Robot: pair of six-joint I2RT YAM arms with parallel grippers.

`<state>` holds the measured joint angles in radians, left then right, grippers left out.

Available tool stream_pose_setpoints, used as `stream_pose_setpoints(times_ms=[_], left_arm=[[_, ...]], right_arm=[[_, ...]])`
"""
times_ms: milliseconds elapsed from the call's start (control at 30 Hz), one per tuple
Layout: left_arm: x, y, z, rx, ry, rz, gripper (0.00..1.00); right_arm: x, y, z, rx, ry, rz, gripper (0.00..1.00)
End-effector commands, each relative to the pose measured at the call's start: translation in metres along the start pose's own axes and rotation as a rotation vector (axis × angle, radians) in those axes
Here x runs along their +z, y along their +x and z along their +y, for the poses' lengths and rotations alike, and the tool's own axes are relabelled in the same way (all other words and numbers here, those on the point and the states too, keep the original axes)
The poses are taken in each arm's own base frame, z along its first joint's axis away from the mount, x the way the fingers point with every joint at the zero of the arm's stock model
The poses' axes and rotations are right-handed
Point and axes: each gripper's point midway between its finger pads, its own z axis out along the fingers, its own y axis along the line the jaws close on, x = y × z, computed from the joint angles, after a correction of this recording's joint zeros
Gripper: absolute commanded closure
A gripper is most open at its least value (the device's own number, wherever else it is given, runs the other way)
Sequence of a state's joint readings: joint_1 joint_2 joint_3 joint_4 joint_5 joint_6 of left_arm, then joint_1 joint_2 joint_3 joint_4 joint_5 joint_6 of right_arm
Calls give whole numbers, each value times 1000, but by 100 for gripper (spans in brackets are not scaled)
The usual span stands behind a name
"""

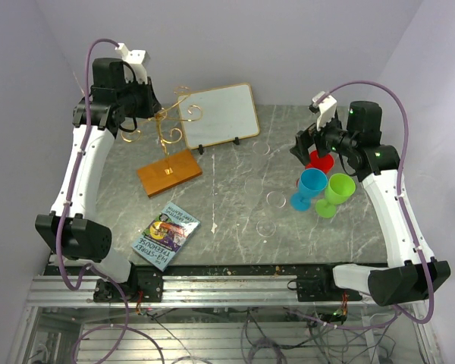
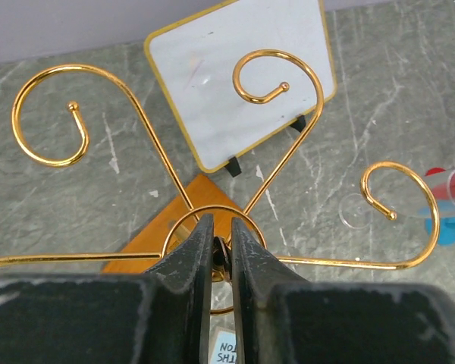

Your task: Place the wine glass upside down on the wine glass rack

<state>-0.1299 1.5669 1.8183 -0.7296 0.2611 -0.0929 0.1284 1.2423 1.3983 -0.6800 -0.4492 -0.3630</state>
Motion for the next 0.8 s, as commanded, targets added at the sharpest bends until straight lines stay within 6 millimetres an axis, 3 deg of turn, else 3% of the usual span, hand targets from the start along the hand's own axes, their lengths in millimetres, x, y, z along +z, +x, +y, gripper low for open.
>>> stream_pose_setpoints(times_ms=[0,400,767], left_arm=[[-23,-44,-35,2,145,-159,93],[-10,-41,-58,-58,292,-124,93],[5,-35,-78,-39,319,-102,93]], right_arm=[[2,-1,10,-11,-63,-9,0],[29,2,19,-64,-135,-24,0],[60,3,35,-55,-193,-19,0]])
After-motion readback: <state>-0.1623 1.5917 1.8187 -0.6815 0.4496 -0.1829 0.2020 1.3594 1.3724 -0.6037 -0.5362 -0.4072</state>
